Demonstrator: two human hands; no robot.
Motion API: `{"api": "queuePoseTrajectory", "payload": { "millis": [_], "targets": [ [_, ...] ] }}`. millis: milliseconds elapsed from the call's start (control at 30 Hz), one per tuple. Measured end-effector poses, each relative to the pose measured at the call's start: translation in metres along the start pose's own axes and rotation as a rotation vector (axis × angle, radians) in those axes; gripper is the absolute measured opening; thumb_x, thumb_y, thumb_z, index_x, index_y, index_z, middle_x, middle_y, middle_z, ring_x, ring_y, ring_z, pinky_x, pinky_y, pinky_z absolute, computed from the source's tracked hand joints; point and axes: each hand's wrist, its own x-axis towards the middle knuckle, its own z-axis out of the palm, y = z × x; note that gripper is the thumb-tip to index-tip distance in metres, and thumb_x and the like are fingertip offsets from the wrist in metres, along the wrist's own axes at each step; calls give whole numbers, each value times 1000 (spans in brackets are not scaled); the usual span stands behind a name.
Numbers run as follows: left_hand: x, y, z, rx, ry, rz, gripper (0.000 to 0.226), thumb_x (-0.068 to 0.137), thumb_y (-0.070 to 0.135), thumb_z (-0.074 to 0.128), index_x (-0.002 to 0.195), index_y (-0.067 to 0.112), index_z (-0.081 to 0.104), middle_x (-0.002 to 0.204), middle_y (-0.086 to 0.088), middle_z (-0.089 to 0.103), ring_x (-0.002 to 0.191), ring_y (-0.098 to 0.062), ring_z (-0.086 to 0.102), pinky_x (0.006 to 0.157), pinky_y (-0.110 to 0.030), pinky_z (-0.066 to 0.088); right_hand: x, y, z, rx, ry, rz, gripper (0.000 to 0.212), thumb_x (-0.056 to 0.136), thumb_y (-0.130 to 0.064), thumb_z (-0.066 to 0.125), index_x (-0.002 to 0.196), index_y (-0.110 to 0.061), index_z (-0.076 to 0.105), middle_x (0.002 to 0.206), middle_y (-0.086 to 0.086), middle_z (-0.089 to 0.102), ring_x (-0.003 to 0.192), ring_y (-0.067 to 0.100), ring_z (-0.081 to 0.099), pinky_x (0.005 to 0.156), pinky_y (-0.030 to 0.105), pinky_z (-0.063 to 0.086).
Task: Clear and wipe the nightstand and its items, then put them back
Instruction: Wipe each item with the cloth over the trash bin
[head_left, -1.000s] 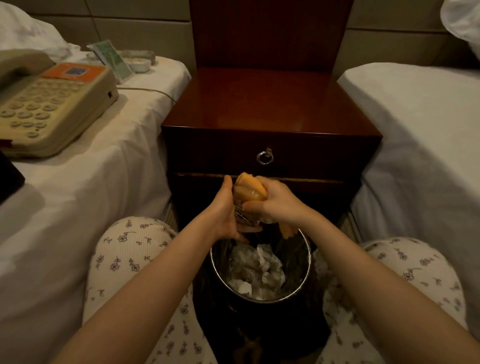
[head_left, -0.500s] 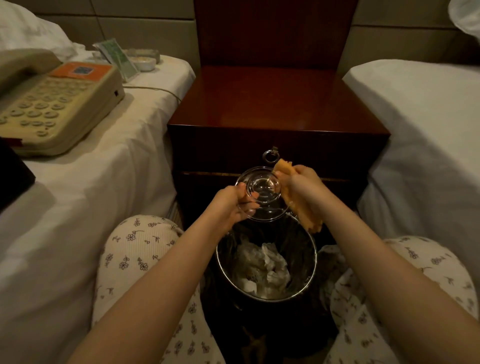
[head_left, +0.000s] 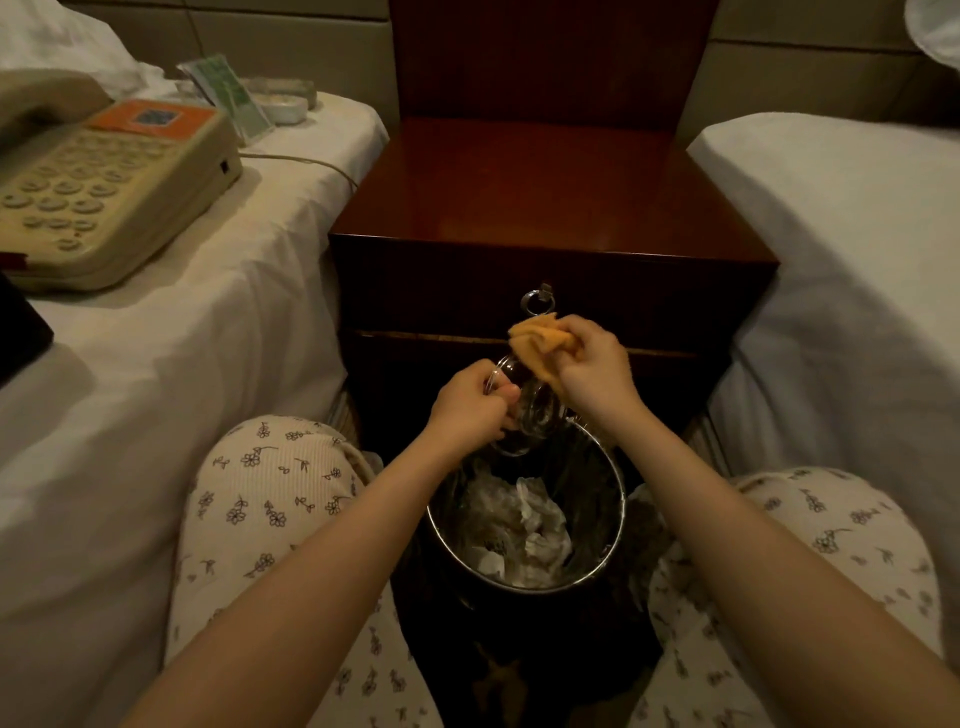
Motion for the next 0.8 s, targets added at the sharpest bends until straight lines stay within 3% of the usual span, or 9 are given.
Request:
{"api": "queuePoseTrajectory", "payload": {
  "millis": [133,233,300,367,400,467,533,667,800],
  "targets": [
    [1,-2,-4,-25,-2,43,19,96,14,47,78,21,49,80,2,60,72,-10,62,67,-24,51,-2,7,4,50,123,178,9,93,-14,50,95,-17,58,92,4,57,77,15,54,59,20,37],
    [1,-5,-5,-52,-6,-8,12,96,15,49,85,19,53,84,-1,61,77,-17,64,71,-29,53,-9,-3,8,-87,7,-44,18,87,-8,56,104,-14,61,99,3,54,84,15,51,65,23,37],
    [0,-4,-4,-94,-29,-22,16,94,10,50,108,17,57,95,-2,61,78,-18,64,72,-30,53,-15,-11,11,-154,-115,-211,25,83,-3,59,105,-11,62,99,2,51,88,15,49,67,22,36],
    [-1,-2,-1,-128,-74,-10,29,93,6,51,120,15,54,100,-3,60,76,-14,63,71,-27,52,-17,-11,10,-159,-126,-253,26,81,0,60,104,-12,63,97,0,50,87,14,49,65,19,36],
    [-2,-2,0,-134,-96,13,24,93,7,52,117,14,54,99,-2,60,77,-14,63,71,-26,52,-15,-8,8,-158,-75,-243,25,81,-1,60,104,-11,62,97,0,50,87,14,49,66,18,37],
    [-4,1,1,-151,-131,45,6,94,11,52,94,15,55,89,-1,60,74,-11,63,68,-23,51,-10,-3,3,-115,66,-158,22,85,-6,57,105,-13,62,99,1,52,89,16,52,70,23,41],
    [-6,2,0,-186,-131,66,15,95,12,51,81,18,51,84,0,61,73,-9,63,68,-22,51,-3,2,-2,7,177,10,14,90,-14,53,103,-16,60,100,3,57,88,17,56,73,29,46],
    [-5,3,-7,-401,-78,30,16,97,13,47,81,16,52,86,-2,64,76,-12,64,66,-21,54,4,9,-1,263,173,351,10,95,-26,47,101,-22,54,102,5,59,97,25,59,89,44,49],
    [1,5,-12,-643,-1,-103,15,97,13,46,83,16,52,92,-4,63,81,-16,65,75,-30,55,-10,8,21,319,191,377,21,97,-20,44,117,-17,48,108,5,55,102,23,55,87,37,45]
  ]
}}
